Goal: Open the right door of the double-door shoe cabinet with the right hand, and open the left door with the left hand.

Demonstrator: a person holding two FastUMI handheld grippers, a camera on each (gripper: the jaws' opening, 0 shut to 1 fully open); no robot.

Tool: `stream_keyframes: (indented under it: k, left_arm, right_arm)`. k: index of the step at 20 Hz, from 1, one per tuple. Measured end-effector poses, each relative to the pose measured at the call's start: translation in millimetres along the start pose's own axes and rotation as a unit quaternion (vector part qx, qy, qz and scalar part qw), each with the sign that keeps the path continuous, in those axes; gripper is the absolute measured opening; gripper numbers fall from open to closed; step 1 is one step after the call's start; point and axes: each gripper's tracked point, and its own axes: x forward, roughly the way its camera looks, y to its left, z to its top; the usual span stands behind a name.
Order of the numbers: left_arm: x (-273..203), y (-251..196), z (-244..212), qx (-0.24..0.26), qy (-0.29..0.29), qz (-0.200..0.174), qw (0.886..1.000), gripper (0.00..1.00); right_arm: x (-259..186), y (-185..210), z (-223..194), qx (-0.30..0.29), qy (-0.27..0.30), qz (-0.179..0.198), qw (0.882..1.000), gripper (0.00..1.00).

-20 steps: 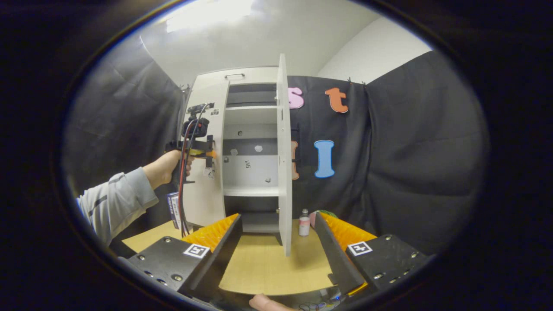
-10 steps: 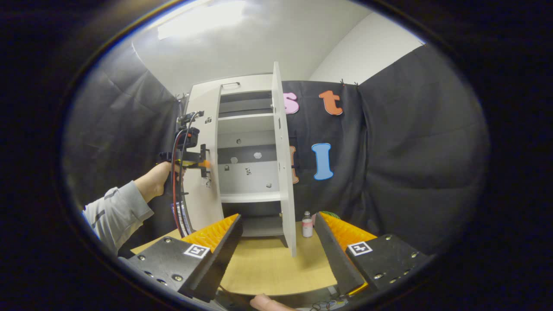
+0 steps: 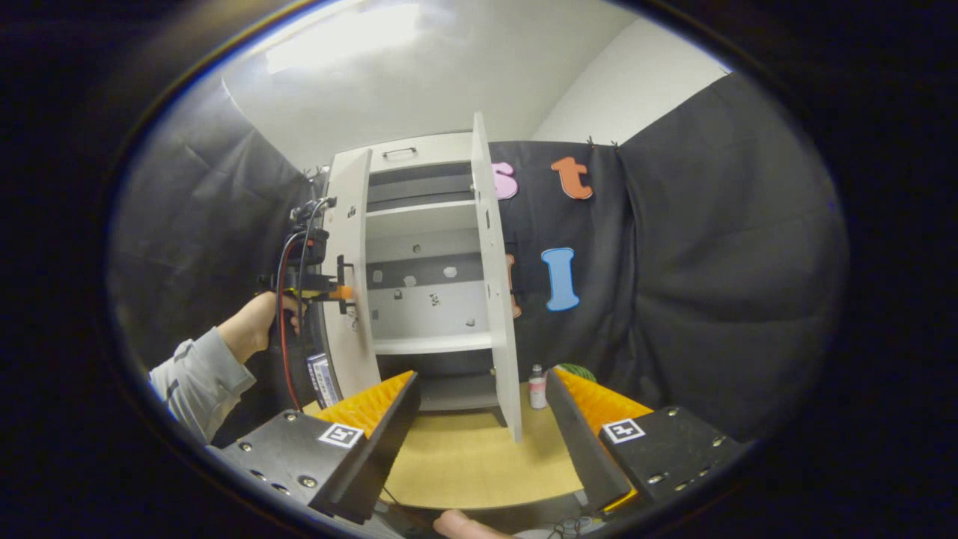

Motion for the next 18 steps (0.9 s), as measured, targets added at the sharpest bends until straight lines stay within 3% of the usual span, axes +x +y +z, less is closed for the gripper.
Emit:
stream_keyframes:
  k: [6,14,18]
  left_arm:
    - [-19.1,15.0,-5.0,0.0,0.014,0.005,1.0,0.24]
    - [-41.8,46.7,-6.2,-0.004,0.016,0.021,1.0,0.16]
    - [-48.4,70.7,-5.1,0.007,0.009,0.051,0.999,0.08]
  right_arm:
    - [-7.8,19.1,1.8,-0.01,-0.002,0.01,1.0,1.0]
    - [-12.9,39.3,-0.7,0.011,-0.001,0.042,0.999,1.0]
    - [-11.1,41.8,-1.0,-0.003,-0.003,0.034,0.999,1.0]
